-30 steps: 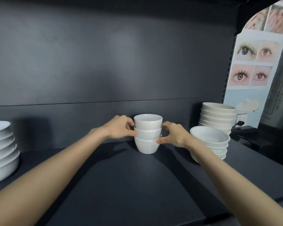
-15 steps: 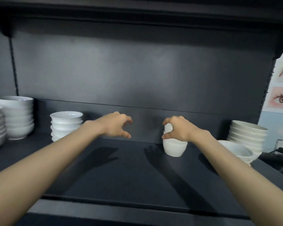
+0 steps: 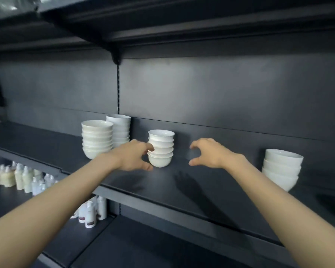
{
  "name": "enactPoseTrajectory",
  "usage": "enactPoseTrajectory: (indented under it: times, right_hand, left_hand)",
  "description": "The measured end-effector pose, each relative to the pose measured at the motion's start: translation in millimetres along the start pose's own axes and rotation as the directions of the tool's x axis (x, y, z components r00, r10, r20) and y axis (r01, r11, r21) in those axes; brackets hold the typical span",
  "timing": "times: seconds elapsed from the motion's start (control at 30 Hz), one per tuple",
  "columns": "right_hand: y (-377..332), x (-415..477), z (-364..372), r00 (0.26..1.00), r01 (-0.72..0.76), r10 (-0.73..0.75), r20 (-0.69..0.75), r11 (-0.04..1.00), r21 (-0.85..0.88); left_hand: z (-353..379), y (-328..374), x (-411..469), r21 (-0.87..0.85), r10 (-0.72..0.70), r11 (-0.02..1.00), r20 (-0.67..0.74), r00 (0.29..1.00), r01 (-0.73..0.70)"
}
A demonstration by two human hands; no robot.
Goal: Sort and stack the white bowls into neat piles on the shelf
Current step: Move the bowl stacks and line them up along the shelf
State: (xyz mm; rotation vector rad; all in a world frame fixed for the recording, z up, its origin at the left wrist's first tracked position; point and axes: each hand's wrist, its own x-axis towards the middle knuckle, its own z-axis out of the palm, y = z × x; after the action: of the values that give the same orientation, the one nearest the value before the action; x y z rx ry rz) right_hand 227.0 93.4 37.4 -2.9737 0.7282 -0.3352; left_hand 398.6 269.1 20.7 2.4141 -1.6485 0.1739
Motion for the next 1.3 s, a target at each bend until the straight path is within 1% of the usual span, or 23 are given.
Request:
enactPoseTrajectory:
  times: [0.13, 0.27, 0.47, 0.6, 0.73, 0.8, 0.87, 0.93, 1.0, 1.1, 1.23, 1.3]
  right_hand:
    - [-43, 22, 7, 1.0, 0.023, -0.022, -0.016, 0.999, 0.037]
    - [-105, 56, 27, 0.999, -0.016, 0.019, -0.028, 0.995, 0.096]
    - [-180, 100, 64, 1.0, -0.009, 0.012, -0.028, 0.992, 0.129]
    - [-211, 131, 75, 1.0, -0.024, 0.026, -0.011, 0.992, 0.126]
    - [-229, 164, 85, 0.998, -0.049, 0.053, -0.018, 0.983, 0.178]
    - [-234, 180, 92, 0.998, -0.06, 0.065, -0.017, 0.973, 0.224]
    - [-236, 195, 101, 0.997, -0.058, 0.067, -0.025, 0.961, 0.272]
    - [-237, 210, 111, 0.997, -0.058, 0.07, -0.023, 0.939, 0.338]
    - [-238, 227, 117, 0.998, -0.057, 0.067, -0.011, 0.916, 0.398]
    - [-241, 250, 123, 0.998, -0.052, 0.063, -0.007, 0.878, 0.476]
    - [-247, 273, 133, 0.995, -0.083, 0.096, 0.008, 0.802, 0.592]
    - [-249, 280, 142, 0.993, -0.094, 0.117, 0.007, 0.762, 0.641]
  left_hand:
    - [-8, -40, -14, -0.03, -0.022, 0.999, -0.03, 0.999, 0.021]
    - [-13, -109, -35, -0.043, -0.036, 0.998, -0.026, 0.999, 0.035]
    - [-10, -212, -47, -0.12, -0.069, 0.991, -0.031, 0.997, 0.065]
    - [-9, -264, -38, -0.175, -0.089, 0.981, -0.038, 0.995, 0.081]
    - [-1, -307, -22, -0.276, -0.137, 0.955, -0.1, 0.985, 0.105]
    - [7, -324, -13, -0.318, -0.178, 0.938, -0.091, 0.98, 0.141]
    - [15, -342, 0, -0.33, -0.214, 0.926, -0.051, 0.975, 0.186]
    - [22, -357, 14, -0.392, -0.244, 0.894, -0.013, 0.97, 0.219]
    - [29, -366, 28, -0.462, -0.241, 0.857, 0.033, 0.97, 0.228]
    - [42, -375, 47, -0.539, -0.202, 0.813, 0.096, 0.975, 0.221]
    - [55, -394, 70, -0.677, -0.118, 0.713, 0.137, 0.983, 0.18]
    - [65, -403, 77, -0.722, -0.074, 0.677, 0.128, 0.989, 0.144]
